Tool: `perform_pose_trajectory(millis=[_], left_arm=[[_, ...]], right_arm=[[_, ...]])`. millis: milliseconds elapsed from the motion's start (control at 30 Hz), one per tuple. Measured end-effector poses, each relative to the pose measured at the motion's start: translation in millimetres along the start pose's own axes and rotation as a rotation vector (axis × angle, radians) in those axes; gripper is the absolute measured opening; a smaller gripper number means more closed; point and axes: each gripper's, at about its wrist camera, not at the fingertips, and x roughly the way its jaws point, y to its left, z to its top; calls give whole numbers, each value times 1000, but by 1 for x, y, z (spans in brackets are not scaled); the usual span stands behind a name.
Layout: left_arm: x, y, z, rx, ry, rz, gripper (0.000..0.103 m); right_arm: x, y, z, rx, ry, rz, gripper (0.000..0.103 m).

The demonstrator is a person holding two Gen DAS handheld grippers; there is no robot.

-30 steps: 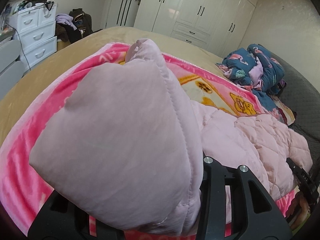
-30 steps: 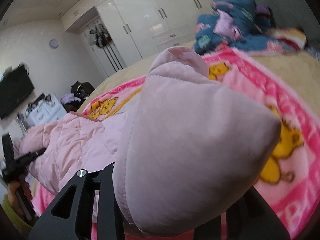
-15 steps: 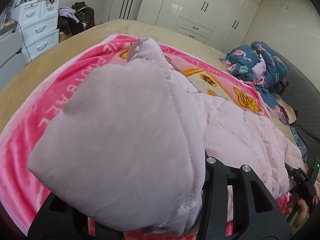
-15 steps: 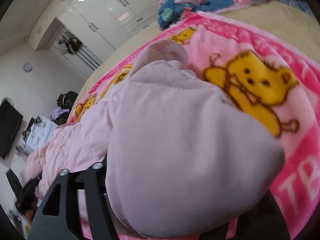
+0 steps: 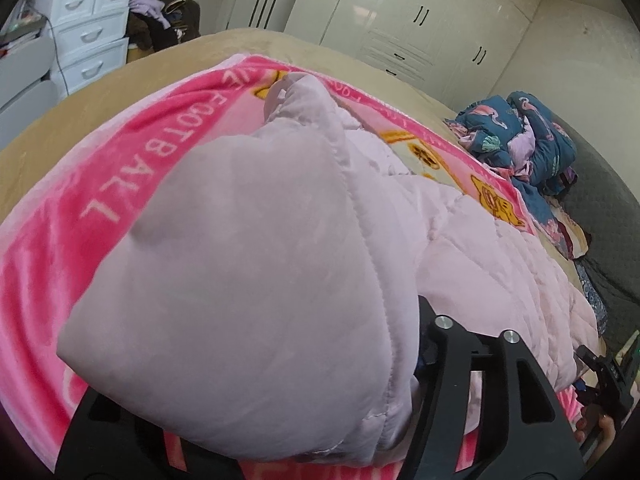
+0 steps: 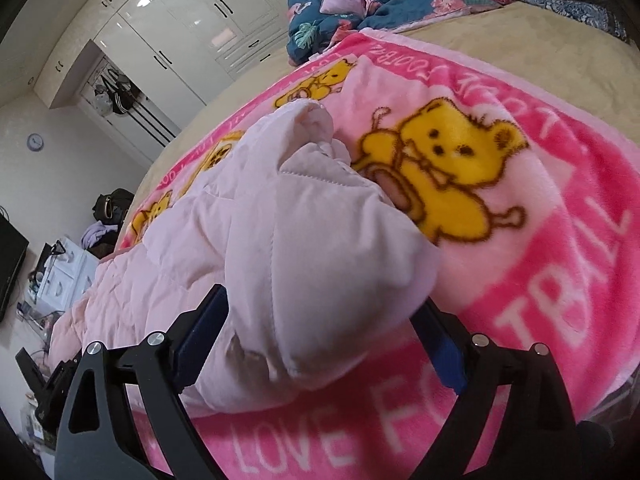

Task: Fold large clothes
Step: 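Release the jacket and pull both tools back from the bundle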

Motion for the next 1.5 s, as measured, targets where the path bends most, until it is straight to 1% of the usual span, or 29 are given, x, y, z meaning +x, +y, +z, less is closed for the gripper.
perform_pose_trajectory(millis=[33,133,167,200,267,333,467,633,933,1067,1133,1333,1433,1500], left_arm=[[0,2,-1,-6,2,1,60],[3,11,-5,-31,10,2,69],[3,13,-6,-36,10,10,75],[3,17,-8,-43,9,29,84],[1,23,-10,-55,7,52,93],[-6,30,-11,-80,3,35,93],[-24,30,-13,-46,-13,60,94],[-51,30,-17,-20,-45,80,94],[-100,10,-24,55,-121,86,94],[-117,-8,-34,109,-152,75,94],[-124,-17,-41,133,-157,56,94],[-138,-43,-65,189,-185,11,94],[-138,-55,-77,206,-168,-14,94],[-137,-62,-86,215,-159,-23,94]], right_arm=[[-1,0,0,-3,-4,-2,97],[-10,4,-2,-43,-26,-13,99],[-13,5,-2,-59,-29,-17,99],[-16,6,-3,-71,-31,-21,99],[-20,7,-3,-81,-34,-15,99],[-28,9,-4,-97,-48,-8,99],[-41,12,-8,-127,-72,-11,99],[-54,25,-22,-223,-109,-62,99],[-86,56,-52,-383,-179,-71,99],[-103,67,-59,-435,-216,-52,99],[-112,73,-64,-465,-236,-51,99],[-127,81,-78,-510,-243,-31,99],[-133,84,-83,-524,-248,-25,99],[-136,87,-87,-539,-244,-3,99]])
